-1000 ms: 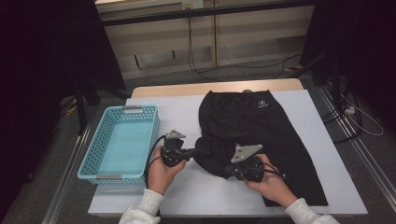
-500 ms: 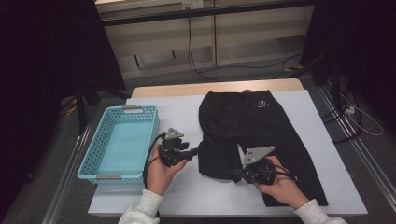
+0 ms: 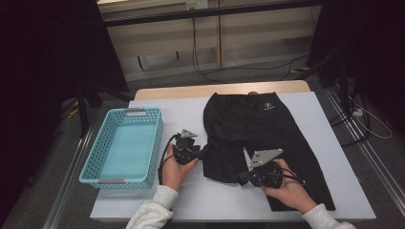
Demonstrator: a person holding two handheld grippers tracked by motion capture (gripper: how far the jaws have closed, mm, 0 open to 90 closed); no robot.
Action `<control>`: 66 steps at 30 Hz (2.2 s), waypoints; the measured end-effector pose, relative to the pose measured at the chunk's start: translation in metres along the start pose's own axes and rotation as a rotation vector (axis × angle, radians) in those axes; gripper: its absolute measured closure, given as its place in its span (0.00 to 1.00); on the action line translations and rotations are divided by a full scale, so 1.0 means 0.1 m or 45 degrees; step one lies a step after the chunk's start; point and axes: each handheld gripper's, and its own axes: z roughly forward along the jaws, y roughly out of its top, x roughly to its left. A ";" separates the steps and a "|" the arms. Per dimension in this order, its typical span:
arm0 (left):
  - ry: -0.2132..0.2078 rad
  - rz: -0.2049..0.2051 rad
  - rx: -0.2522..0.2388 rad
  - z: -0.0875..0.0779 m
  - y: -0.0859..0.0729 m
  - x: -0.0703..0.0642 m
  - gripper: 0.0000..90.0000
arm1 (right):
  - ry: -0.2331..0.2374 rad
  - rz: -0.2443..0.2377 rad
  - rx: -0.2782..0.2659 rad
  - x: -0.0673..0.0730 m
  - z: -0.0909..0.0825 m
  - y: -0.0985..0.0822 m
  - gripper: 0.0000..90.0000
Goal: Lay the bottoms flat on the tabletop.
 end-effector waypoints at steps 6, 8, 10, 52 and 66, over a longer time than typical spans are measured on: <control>-0.044 -0.049 0.038 -0.01 0.00 -0.05 0.99 | -0.015 0.003 -0.010 -0.01 -0.01 0.00 1.00; -0.054 -0.063 0.027 -0.04 0.02 -0.08 0.99 | -0.011 0.008 -0.014 0.00 -0.01 0.00 1.00; -0.062 -0.078 0.011 -0.11 0.03 -0.09 1.00 | -0.006 0.005 -0.018 0.00 -0.01 0.01 1.00; 0.006 -0.065 0.016 -0.03 0.00 -0.04 1.00 | 0.071 -0.037 0.012 0.08 0.04 0.02 1.00; -0.019 -0.150 -0.080 -0.49 -0.01 0.08 1.00 | 0.135 -0.065 -0.037 0.18 0.00 0.11 1.00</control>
